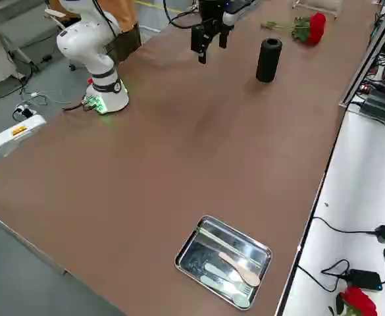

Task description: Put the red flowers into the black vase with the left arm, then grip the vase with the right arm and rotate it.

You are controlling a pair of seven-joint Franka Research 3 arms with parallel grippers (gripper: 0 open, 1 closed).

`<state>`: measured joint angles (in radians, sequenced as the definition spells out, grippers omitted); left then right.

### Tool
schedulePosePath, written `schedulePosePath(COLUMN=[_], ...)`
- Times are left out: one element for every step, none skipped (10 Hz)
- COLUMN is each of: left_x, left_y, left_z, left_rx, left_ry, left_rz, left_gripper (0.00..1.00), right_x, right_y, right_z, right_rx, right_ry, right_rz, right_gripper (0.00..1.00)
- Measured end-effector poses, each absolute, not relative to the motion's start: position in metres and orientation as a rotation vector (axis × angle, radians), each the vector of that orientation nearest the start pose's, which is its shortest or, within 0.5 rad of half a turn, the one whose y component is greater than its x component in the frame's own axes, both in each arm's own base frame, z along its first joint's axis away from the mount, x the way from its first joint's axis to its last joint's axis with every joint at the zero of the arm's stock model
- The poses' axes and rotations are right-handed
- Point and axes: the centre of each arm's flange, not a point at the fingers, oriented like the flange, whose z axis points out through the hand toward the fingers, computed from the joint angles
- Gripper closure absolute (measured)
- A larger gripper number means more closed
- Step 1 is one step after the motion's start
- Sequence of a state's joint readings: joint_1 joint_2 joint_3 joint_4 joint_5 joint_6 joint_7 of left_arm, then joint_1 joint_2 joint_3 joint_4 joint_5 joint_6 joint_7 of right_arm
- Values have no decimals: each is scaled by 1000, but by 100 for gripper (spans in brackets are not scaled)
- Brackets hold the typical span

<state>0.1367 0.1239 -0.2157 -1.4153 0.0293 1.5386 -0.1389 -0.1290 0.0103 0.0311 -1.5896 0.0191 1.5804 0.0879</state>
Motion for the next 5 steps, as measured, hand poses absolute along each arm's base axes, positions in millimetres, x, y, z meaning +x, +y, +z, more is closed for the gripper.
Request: schedulePosePath(left_x=[588,588,588,588,589], left_y=[-35,-35,-35,-35,-37], left_z=[625,625,625,625,622], left_rx=[-3138,-3138,-3138,-3138,-3146], left_ry=[-97,-96,-95,-93,-91], left_rz=[-4,-4,-4,-2,6], left_gripper=[0,0,0,0,0], right_x=[554,553,553,553,553], right_y=[-53,-53,-54,-53,-53], right_z=[610,609,609,609,609], right_rx=[-3108,-3108,-3107,-3108,-3108], right_ry=[292,293,293,292,292], right_rz=[46,61,63,63,62], right_gripper=[0,0,0,0,0])
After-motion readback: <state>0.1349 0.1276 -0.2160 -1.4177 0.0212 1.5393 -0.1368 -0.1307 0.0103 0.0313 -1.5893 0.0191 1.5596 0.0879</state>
